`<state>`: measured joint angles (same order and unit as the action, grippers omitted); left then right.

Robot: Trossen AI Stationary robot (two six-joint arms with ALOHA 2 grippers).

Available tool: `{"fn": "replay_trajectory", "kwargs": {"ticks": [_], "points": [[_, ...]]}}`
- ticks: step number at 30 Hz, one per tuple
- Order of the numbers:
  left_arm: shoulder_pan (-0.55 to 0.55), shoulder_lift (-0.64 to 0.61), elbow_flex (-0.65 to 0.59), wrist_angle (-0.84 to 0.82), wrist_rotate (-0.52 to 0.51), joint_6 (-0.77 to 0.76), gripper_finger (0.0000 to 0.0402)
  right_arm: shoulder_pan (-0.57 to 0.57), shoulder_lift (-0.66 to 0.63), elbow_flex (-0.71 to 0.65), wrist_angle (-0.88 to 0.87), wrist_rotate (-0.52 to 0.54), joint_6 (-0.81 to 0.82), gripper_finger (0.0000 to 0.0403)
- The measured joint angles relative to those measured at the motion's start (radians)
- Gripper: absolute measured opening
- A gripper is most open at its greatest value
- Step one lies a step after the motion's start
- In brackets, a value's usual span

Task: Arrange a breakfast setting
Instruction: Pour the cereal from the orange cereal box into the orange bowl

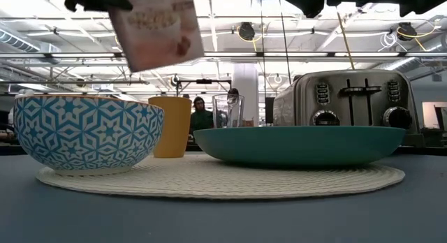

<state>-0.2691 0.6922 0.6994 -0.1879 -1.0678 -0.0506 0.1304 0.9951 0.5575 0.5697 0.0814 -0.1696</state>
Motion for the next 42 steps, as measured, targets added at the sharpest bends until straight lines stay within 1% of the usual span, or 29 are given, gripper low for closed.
{"fn": "replay_trajectory", "kwargs": {"ticks": [4, 10, 13, 17, 26, 30, 34, 38, 40, 42], "points": [[0.0, 0.0, 0.0, -0.191, -0.054, -0.194, 0.0168, 0.0, 0.0, 0.0, 0.0, 0.0, 0.0, 0.0357], [0.0, 0.0, 0.0, -0.493, -0.134, -0.54, 0.0168, 0.0, 0.0, 0.0, 0.0, 0.0, 0.0, 0.0357], [0.0, 0.0, -0.012, -0.588, -0.151, -0.679, 0.0168, 0.0, 0.0, 0.0, 0.0, 0.0, 0.0, 0.0357], [0.0, 0.0, -0.06, -0.622, -0.161, -0.789, 0.0168, 0.0, 0.0, 0.0, 0.0, 0.0, 0.0, 0.0357], [0.0, 0.001, -0.178, -0.625, -0.168, -0.98, 0.0168, 0.0, 0.0, 0.0, 0.0, 0.0, 0.0, 0.0357], [0.013, 0.001, -0.204, -0.64, -0.168, -1.043, 0.0168, 0.0, 0.0, 0.0, 0.0, 0.0, 0.0, 0.0357], [0.05, 0.001, -0.204, -0.707, -0.164, -1.101, 0.0168, 0.0, 0.0, 0.0, 0.0, 0.0, 0.0, 0.0357], [0.094, 0.004, -0.204, -0.756, -0.105, -1.169, 0.0168, 0.0, 0.0, 0.0, 0.0, 0.0, 0.0, 0.0357], [0.114, 0.015, -0.205, -0.76, -0.068, -1.183, 0.0168, 0.0, 0.0, 0.0, 0.0, 0.0, 0.0, 0.0357], [0.131, 0.03, -0.205, -0.76, -0.054, -1.185, 0.0168, 0.0, 0.0, 0.0, 0.0, 0.0, 0.0, 0.0357]]}}
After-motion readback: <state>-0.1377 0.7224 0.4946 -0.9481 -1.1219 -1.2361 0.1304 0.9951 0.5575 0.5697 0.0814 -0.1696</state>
